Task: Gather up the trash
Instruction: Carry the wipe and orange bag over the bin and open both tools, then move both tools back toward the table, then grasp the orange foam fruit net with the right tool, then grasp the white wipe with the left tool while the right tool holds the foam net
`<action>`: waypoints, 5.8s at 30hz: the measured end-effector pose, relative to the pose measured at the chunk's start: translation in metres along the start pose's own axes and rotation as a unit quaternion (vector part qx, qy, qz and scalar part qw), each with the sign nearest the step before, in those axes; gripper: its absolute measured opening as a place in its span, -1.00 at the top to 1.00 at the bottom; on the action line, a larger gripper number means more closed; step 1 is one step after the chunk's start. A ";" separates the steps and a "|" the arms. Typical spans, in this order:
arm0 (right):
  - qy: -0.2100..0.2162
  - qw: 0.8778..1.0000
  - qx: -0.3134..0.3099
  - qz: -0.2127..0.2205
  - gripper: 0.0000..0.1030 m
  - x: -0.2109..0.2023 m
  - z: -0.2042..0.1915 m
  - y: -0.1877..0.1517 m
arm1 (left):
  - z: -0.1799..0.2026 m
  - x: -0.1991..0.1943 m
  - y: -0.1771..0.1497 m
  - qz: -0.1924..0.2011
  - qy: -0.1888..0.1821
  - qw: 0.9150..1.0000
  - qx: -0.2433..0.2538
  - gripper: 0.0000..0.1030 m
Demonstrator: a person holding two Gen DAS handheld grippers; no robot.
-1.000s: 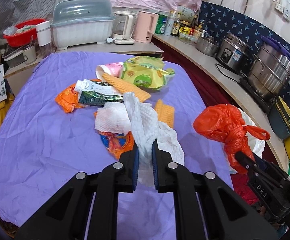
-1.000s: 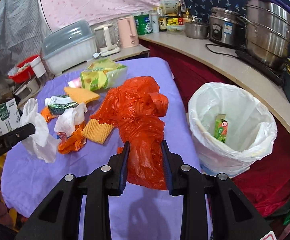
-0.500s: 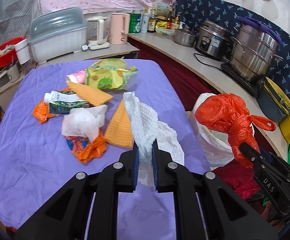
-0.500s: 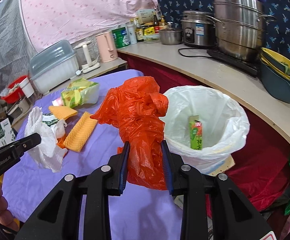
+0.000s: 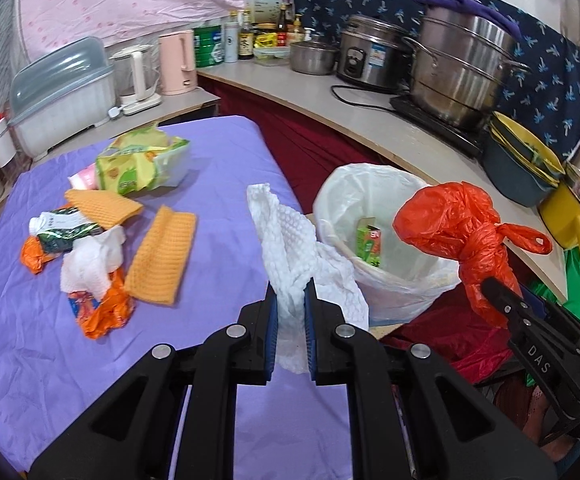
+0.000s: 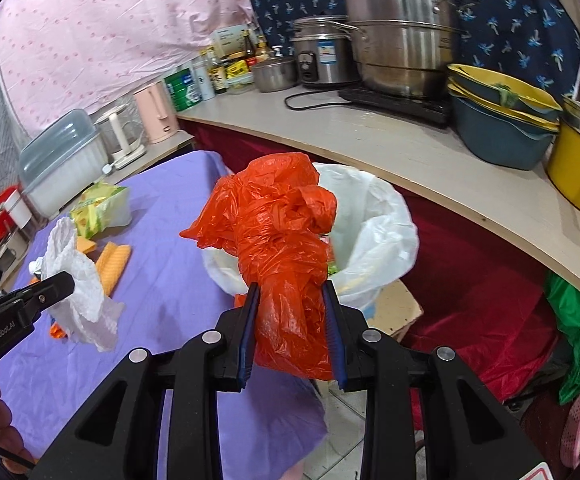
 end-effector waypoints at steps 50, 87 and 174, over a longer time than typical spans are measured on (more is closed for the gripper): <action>-0.027 0.998 0.053 -0.010 -0.04 0.071 0.058 0.051 | 0.112 0.114 0.062 -0.028 -0.032 0.996 0.075 -0.01; 0.052 0.998 -0.032 -0.024 -0.17 0.064 -0.083 0.019 | -0.085 0.070 0.028 -0.022 0.073 0.995 -0.061 -0.21; 0.150 0.984 -0.050 -0.084 0.82 0.141 -0.184 -0.017 | -0.221 0.087 0.003 -0.048 0.060 0.983 -0.167 0.88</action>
Point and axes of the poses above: each gripper's, at about its wrist camera, not at the fingertips, and x roughly the way its jaws point, z to its right, y to its top, the point moved 3 cm from there along x, roughly the way its jaws point, and after that the axes turned 7 degrees about y, right-handed, at the moved point
